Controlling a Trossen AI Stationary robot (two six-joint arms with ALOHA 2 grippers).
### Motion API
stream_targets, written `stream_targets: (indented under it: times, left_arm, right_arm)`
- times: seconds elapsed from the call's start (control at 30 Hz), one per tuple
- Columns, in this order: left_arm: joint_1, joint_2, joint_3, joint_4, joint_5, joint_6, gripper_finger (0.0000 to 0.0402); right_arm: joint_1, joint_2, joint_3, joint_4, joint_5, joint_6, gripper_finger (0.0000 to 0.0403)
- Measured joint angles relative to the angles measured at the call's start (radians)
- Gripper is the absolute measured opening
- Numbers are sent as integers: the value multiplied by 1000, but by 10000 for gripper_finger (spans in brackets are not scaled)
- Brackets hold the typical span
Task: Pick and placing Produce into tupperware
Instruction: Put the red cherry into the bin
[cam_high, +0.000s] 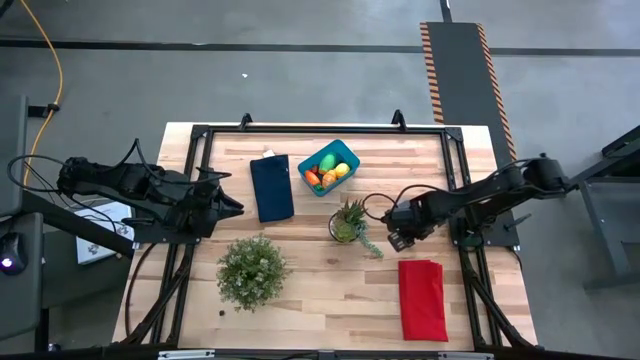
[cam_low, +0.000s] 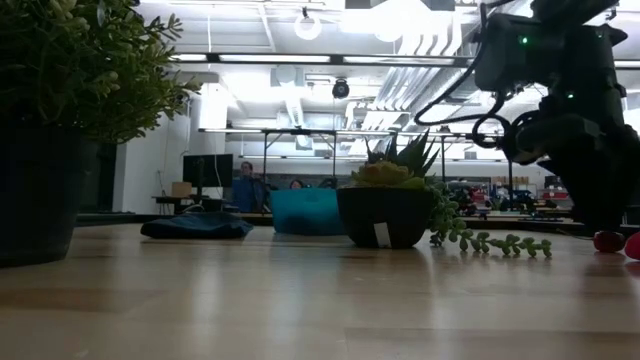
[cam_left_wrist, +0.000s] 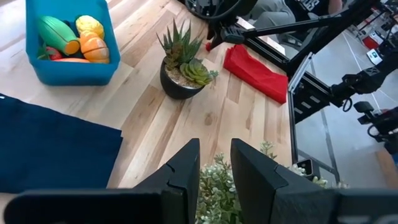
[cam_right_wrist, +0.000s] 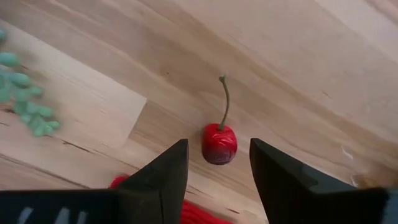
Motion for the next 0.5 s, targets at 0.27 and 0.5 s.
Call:
stream_targets:
  times: [0.27,0.5]
  left_arm:
    - [0,0,0,0,10,-1,81]
    - [0,0,0,0,10,-1,81]
  right_arm:
    - [0,42,0,4,-17,-18,161]
    - [0,48,0,16,-27,-28,161]
